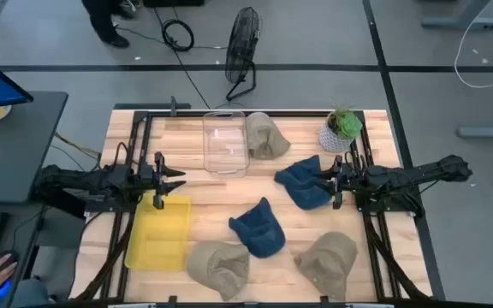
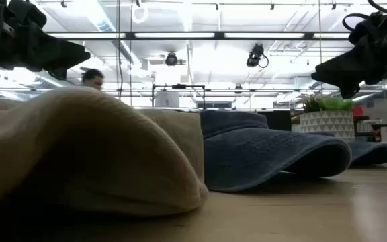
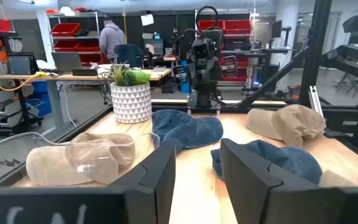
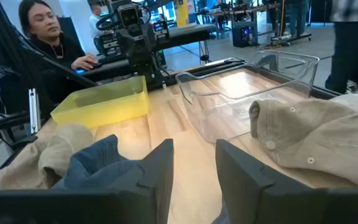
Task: Pick & Place hat
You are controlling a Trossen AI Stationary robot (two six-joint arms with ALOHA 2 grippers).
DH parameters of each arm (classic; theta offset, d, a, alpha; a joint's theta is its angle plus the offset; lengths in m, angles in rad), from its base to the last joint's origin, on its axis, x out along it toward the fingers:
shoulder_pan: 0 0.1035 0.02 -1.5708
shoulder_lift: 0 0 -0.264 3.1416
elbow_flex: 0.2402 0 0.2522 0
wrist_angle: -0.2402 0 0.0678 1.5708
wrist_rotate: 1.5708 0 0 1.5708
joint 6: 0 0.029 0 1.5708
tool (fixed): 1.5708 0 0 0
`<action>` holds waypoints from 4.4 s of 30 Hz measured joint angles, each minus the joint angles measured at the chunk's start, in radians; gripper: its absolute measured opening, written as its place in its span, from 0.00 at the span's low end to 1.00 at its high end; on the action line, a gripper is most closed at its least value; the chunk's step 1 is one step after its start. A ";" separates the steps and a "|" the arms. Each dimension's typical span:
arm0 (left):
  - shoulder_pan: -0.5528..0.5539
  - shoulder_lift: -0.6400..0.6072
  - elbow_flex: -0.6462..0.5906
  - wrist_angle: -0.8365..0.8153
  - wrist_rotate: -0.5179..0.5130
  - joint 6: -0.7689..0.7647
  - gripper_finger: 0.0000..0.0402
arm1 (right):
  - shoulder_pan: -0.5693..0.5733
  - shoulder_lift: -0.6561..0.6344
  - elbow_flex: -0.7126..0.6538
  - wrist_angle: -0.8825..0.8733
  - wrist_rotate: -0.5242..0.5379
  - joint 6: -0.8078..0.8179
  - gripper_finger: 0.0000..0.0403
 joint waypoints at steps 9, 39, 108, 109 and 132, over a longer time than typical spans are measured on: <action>0.000 0.000 0.000 0.000 0.000 -0.008 0.33 | 0.000 0.000 0.000 0.000 0.000 0.000 0.31; 0.002 0.238 0.340 -0.043 -0.105 -0.056 0.33 | -0.014 0.303 0.378 -0.170 -0.003 -0.202 0.46; 0.002 0.583 0.425 -0.017 -0.105 -0.065 0.33 | -0.282 1.255 1.097 0.040 0.113 -0.312 0.01; 0.002 0.583 0.425 -0.017 -0.104 -0.064 0.33 | -0.297 1.280 1.097 0.080 0.067 -0.315 0.01; 0.001 0.583 0.425 -0.019 -0.104 -0.055 0.33 | -0.429 1.765 1.096 0.427 -0.208 -0.288 0.02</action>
